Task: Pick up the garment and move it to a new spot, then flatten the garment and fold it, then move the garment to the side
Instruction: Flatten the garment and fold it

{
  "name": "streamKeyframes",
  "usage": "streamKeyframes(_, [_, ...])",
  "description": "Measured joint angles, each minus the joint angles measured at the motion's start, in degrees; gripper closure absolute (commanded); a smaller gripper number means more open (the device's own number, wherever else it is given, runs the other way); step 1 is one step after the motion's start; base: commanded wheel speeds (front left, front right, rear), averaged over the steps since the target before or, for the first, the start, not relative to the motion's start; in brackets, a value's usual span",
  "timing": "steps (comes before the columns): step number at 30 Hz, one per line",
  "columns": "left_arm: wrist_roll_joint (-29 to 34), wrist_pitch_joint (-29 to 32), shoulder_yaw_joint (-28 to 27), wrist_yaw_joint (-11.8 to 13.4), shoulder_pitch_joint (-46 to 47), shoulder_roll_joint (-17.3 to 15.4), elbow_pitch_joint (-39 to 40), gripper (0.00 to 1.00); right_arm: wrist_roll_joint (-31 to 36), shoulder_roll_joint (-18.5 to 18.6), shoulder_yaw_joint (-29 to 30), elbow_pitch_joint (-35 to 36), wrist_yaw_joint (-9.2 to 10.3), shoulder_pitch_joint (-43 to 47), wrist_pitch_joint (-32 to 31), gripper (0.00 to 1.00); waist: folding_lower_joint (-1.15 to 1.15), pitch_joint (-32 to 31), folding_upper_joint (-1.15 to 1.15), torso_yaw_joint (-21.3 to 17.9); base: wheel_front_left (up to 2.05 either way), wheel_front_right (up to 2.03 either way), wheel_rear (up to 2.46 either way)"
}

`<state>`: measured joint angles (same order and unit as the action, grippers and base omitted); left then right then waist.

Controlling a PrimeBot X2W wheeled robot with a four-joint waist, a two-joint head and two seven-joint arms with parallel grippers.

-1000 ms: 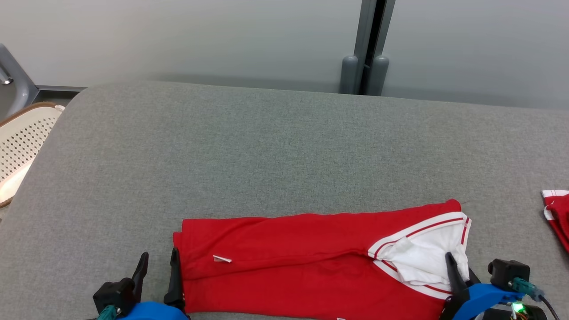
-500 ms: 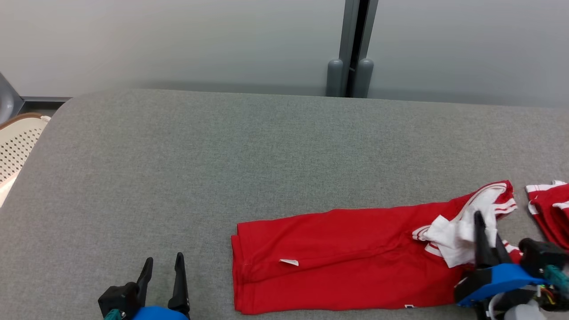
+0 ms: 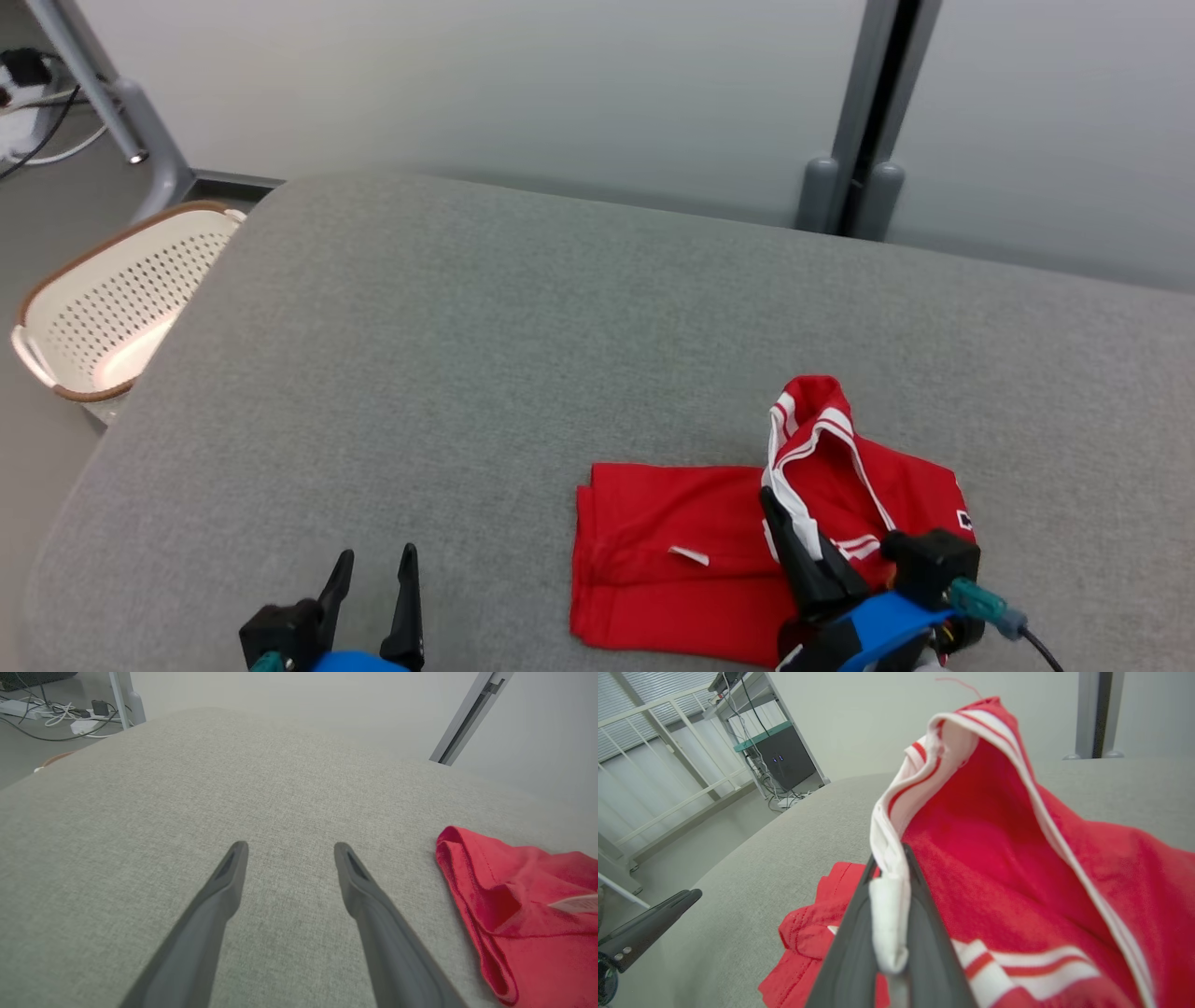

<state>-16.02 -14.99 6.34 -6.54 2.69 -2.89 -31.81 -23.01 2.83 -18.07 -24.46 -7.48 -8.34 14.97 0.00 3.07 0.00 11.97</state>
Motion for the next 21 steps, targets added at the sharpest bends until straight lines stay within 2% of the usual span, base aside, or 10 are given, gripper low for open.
streamKeyframes(9, [0.47, 0.0, 0.54, -0.07, -0.77, -0.02, -0.76, 0.0, -3.91, 0.01, -6.95, -3.9, 0.0, -2.92, 0.01, 1.0, 0.0, -0.53, 0.0, 7.79, 0.0, 0.0, 0.0])
streamKeyframes(10, [0.49, -0.01, 0.48, -0.07, -1.03, -0.03, -0.76, 0.0, -4.25, 0.0, -7.43, -3.99, 0.0, -3.19, 0.0, 0.72, 0.0, -0.44, 0.0, 8.31, 0.0, 0.0, 0.0])
streamKeyframes(11, [0.54, 0.0, 0.42, -0.08, -1.31, -0.02, -0.77, 0.0, -4.31, 0.0, -7.78, -3.99, 0.0, -3.46, 0.0, 0.0, 0.0, -0.33, 0.0, 8.69, 0.0, 0.0, 0.0])
streamKeyframes(15, [0.98, -0.01, -0.02, -0.09, -2.12, -0.04, -0.77, 0.0, -4.33, -0.03, -7.76, -3.48, -0.01, -4.33, 0.01, 0.0, 0.0, -0.43, 0.0, 8.29, 0.0, 0.0, 0.0])
streamKeyframes(21, [0.86, -0.01, 0.14, -0.09, -2.62, -0.02, 0.02, 0.0, 0.1, 0.0, -2.53, -2.2, 0.0, -3.71, 0.02, 0.0, 0.0, -0.67, 0.0, 4.03, 0.0, 0.0, 0.0])
